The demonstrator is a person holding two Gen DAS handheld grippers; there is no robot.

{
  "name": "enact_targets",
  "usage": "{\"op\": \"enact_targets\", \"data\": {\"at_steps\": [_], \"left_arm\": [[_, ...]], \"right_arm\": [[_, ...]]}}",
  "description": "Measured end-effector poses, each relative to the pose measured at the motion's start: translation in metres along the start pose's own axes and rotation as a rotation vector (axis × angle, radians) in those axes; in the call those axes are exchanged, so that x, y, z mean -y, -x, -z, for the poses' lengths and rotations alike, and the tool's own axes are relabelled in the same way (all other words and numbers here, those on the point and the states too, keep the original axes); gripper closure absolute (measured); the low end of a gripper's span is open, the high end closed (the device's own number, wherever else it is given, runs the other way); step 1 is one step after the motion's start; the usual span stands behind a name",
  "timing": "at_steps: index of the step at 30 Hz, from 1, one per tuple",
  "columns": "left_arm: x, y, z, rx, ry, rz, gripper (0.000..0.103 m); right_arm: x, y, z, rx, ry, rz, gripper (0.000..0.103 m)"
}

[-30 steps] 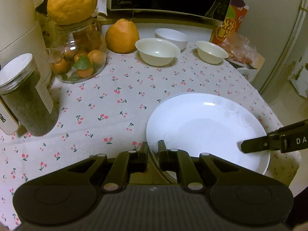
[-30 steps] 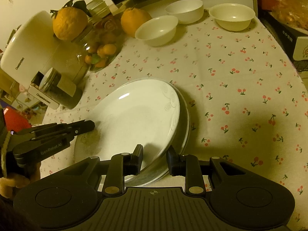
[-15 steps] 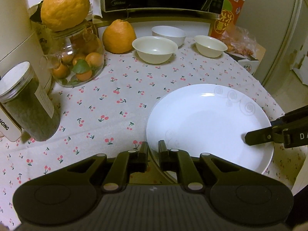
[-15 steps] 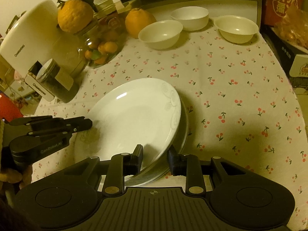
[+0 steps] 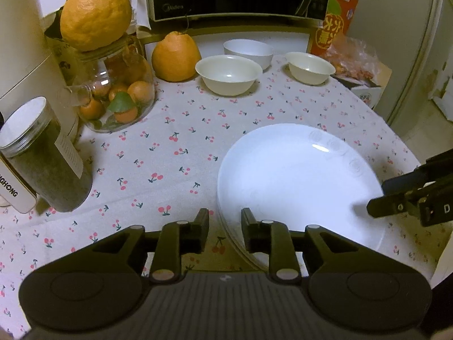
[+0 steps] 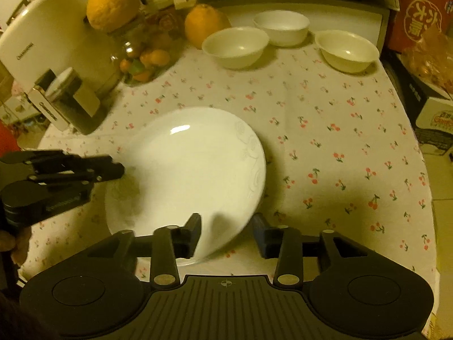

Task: Organize plates and bowls
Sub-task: 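Lower the white plate onto the blue plates and open the left tool, then move the left tool toward the white bowls by the microwave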

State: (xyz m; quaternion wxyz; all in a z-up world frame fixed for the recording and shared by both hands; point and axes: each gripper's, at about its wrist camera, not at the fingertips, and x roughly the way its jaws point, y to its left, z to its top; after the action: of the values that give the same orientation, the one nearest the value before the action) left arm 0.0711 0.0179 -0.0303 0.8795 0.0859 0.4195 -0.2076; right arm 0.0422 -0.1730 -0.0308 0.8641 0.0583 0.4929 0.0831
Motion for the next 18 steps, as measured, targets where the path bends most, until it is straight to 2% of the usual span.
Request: {"op": "enact_targets", "data": {"at_steps": [1, 4, 6, 18], "left_arm": [[-0.001, 0.001, 0.000, 0.002, 0.005, 0.003, 0.076], [-0.001, 0.002, -0.001, 0.010, 0.010, 0.000, 0.069], [-0.001, 0.002, -0.001, 0.011, 0.012, 0.001, 0.065], [-0.005, 0.009, -0.010, 0.052, 0.056, -0.013, 0.030]], "right_arm": [[0.000, 0.001, 0.000, 0.001, 0.000, -0.001, 0.054], [0.000, 0.004, -0.001, 0.015, 0.004, 0.003, 0.035], [0.001, 0.006, -0.003, 0.022, -0.002, 0.009, 0.030], [0.013, 0.015, -0.013, 0.073, -0.050, 0.028, 0.018]]}}
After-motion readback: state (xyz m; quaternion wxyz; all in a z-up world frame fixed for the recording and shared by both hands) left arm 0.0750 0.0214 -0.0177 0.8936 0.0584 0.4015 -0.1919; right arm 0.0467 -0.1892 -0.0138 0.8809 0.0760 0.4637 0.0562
